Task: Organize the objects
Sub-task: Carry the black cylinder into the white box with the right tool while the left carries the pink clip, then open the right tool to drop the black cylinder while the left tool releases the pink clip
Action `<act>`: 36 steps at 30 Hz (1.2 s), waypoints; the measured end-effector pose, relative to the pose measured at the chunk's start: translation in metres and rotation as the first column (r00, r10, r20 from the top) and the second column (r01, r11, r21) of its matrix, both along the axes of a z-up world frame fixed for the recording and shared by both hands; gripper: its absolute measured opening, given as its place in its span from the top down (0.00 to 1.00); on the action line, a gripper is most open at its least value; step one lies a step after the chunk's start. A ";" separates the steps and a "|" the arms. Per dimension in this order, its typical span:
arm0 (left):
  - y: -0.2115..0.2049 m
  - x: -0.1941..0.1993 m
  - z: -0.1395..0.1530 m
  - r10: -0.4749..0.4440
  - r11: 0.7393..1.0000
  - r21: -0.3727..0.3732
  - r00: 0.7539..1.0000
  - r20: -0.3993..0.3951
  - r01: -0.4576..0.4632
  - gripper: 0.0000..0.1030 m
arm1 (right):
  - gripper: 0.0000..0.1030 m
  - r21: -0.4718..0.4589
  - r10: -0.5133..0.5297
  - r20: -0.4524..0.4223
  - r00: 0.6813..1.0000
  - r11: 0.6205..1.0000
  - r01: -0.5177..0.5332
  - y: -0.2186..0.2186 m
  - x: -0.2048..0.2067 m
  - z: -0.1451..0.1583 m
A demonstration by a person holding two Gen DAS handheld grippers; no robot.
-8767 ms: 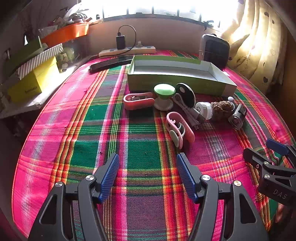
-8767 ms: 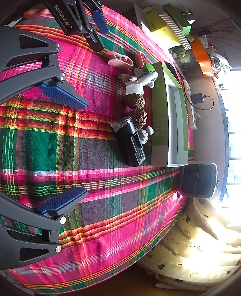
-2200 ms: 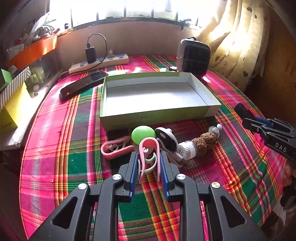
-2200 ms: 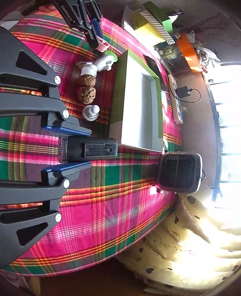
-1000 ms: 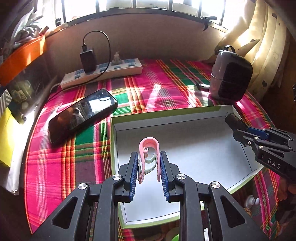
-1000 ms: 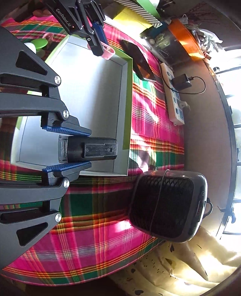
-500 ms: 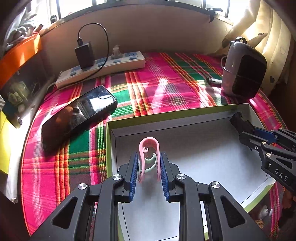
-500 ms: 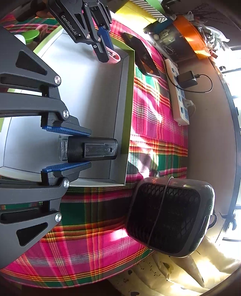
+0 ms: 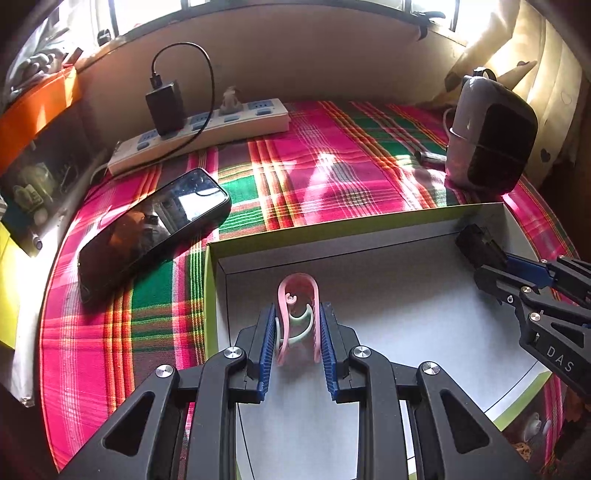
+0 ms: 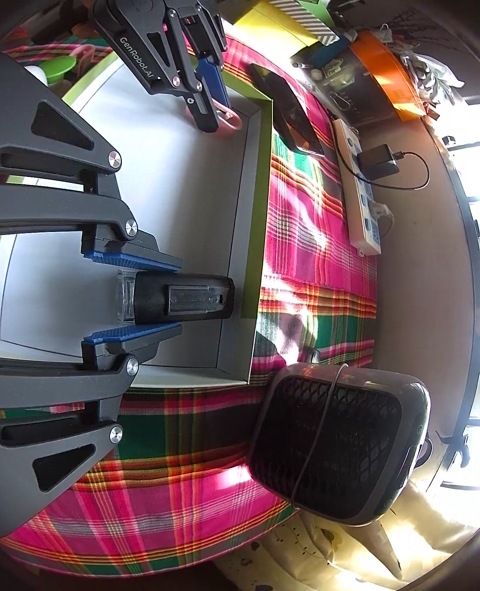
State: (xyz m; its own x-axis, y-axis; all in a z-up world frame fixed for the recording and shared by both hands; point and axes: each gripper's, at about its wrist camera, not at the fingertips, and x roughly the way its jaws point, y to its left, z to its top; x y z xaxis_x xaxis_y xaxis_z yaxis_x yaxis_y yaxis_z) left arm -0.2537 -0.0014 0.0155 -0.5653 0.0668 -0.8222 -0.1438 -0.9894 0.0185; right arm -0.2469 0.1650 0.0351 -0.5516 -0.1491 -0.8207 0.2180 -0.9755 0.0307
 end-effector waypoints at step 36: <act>-0.008 0.040 0.024 -0.041 0.997 0.061 0.998 -0.055 0.044 0.66 | 0.59 -0.066 -0.018 -0.061 0.998 0.998 0.014 0.012 0.034 0.022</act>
State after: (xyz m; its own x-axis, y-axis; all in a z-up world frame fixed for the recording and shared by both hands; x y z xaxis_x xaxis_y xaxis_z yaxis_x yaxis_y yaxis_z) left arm -0.2139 -0.0095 0.0392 -0.6039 0.1416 -0.7844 -0.1861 -0.9819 -0.0340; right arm -0.2128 0.1768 0.0570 -0.6040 -0.1916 -0.7736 0.2054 -0.9753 0.0812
